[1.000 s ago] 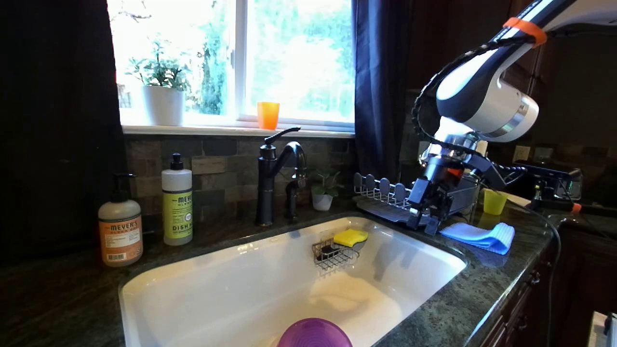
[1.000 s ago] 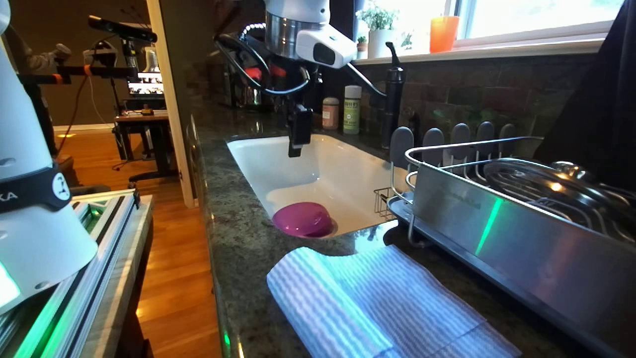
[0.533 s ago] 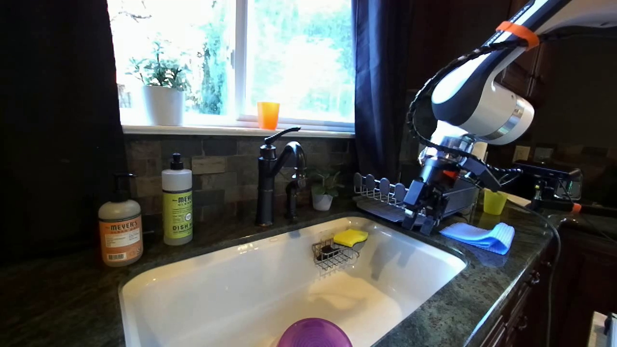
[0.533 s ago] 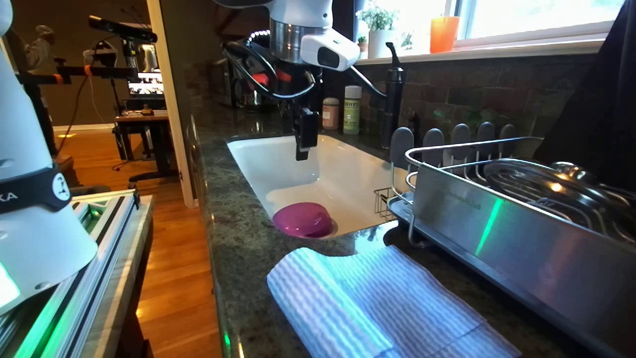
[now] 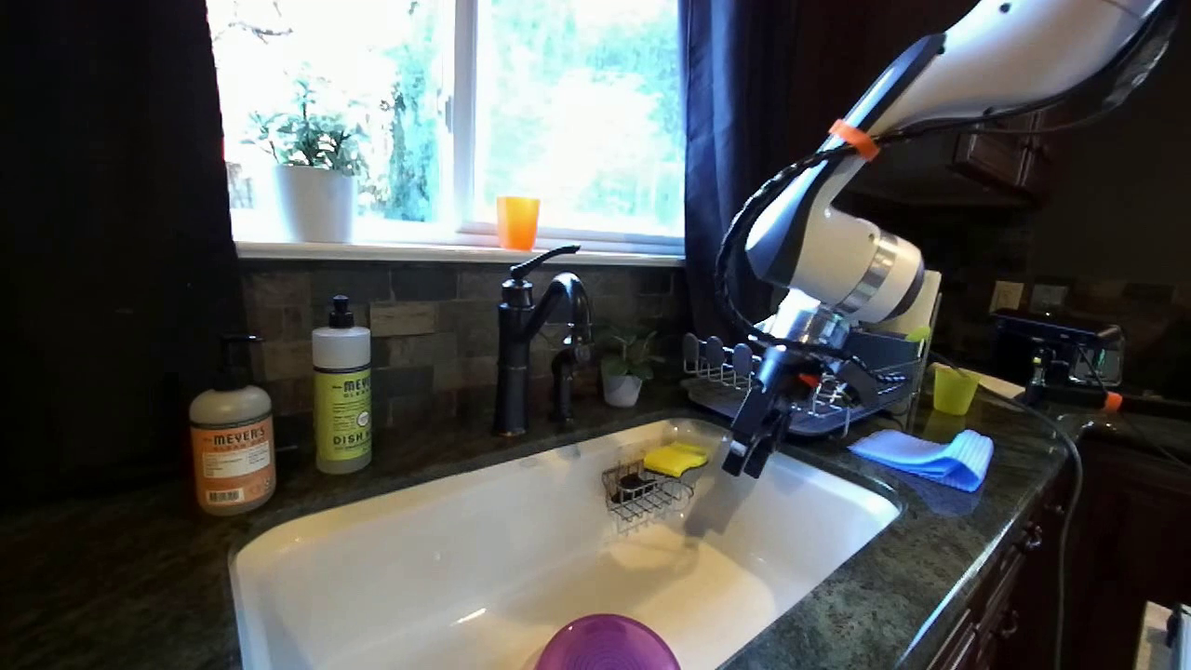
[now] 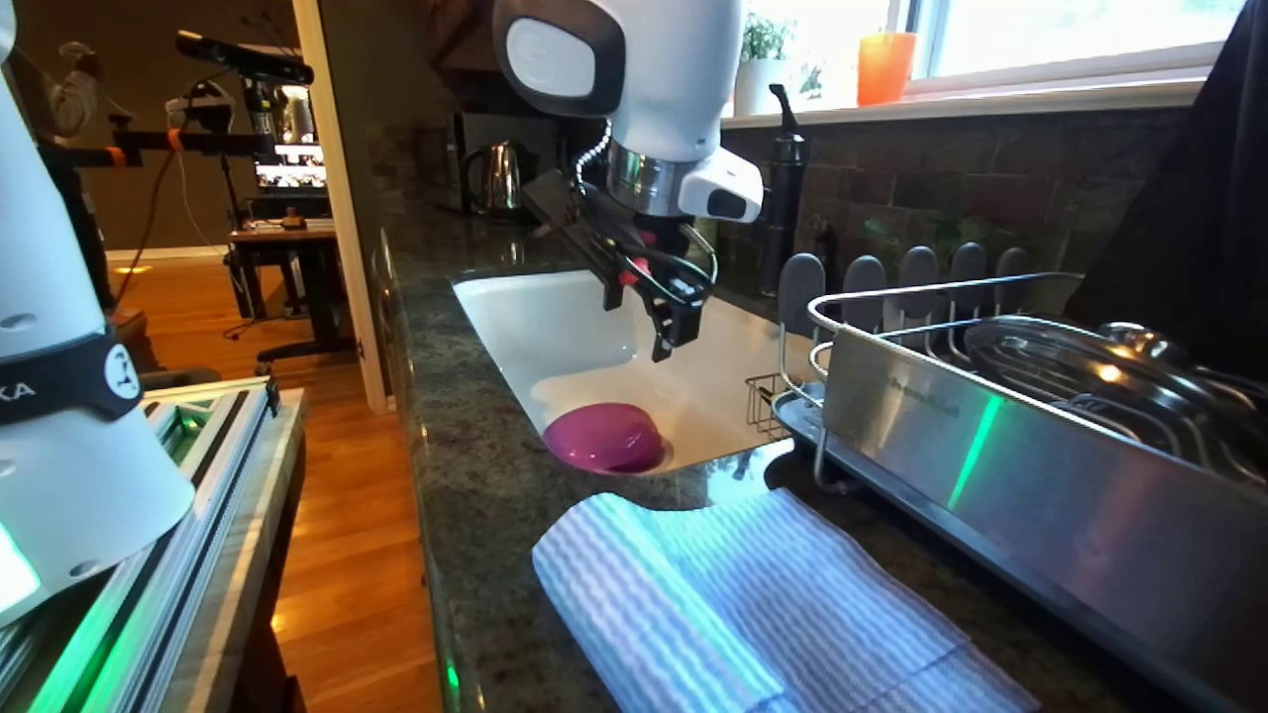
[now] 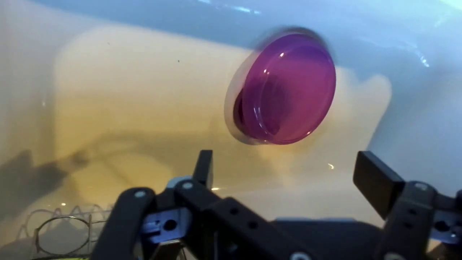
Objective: Move the purple plate to the left then put the purple cup on the right side of the sink.
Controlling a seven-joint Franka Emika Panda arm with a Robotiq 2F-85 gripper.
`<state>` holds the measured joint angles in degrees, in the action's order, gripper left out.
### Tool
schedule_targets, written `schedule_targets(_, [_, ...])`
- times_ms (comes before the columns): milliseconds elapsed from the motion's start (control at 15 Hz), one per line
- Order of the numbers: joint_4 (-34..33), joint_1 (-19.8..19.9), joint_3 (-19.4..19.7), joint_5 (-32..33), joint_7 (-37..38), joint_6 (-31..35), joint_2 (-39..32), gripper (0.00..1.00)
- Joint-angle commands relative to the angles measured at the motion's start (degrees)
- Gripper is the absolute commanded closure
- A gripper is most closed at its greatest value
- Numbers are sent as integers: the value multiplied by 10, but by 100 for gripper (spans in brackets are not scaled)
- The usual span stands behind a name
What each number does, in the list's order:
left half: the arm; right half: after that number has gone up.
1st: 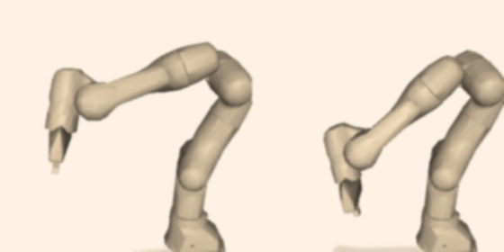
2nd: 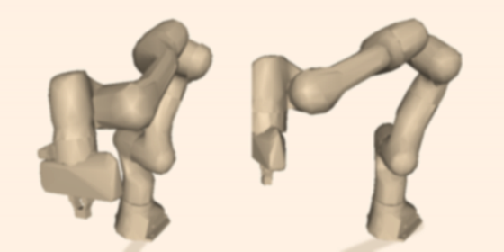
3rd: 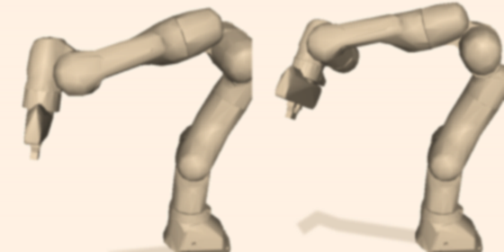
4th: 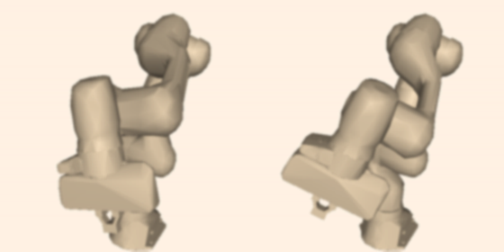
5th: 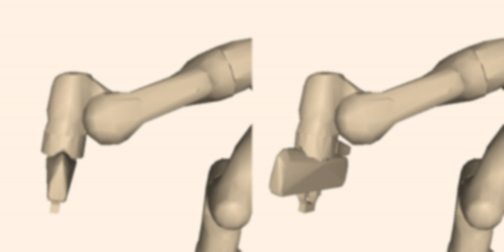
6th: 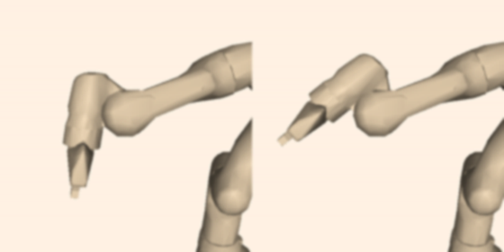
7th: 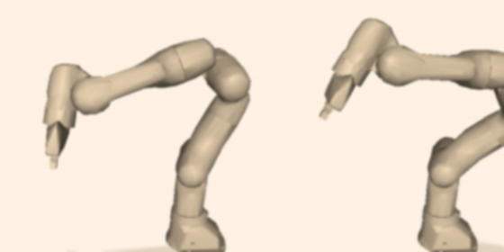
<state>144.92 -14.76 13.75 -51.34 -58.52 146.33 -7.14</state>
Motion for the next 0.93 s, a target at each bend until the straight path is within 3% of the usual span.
schedule_targets(0, [-100, 10, -36, -113, -129, -18, -145, 0])
schedule_targets(67, [-111, 72, -104, -108, -134, -9, -164, 0])
schedule_targets(200, [-127, 92, -129, -88, -116, -12, -200, 0])
schedule_targets(267, [-96, 94, -134, -68, -95, 8, -156, 0])
schedule_targets(533, [-122, 112, -152, -68, -96, 7, -200, 0])
schedule_targets(867, [-218, 137, -207, -103, -114, 15, -309, 0])
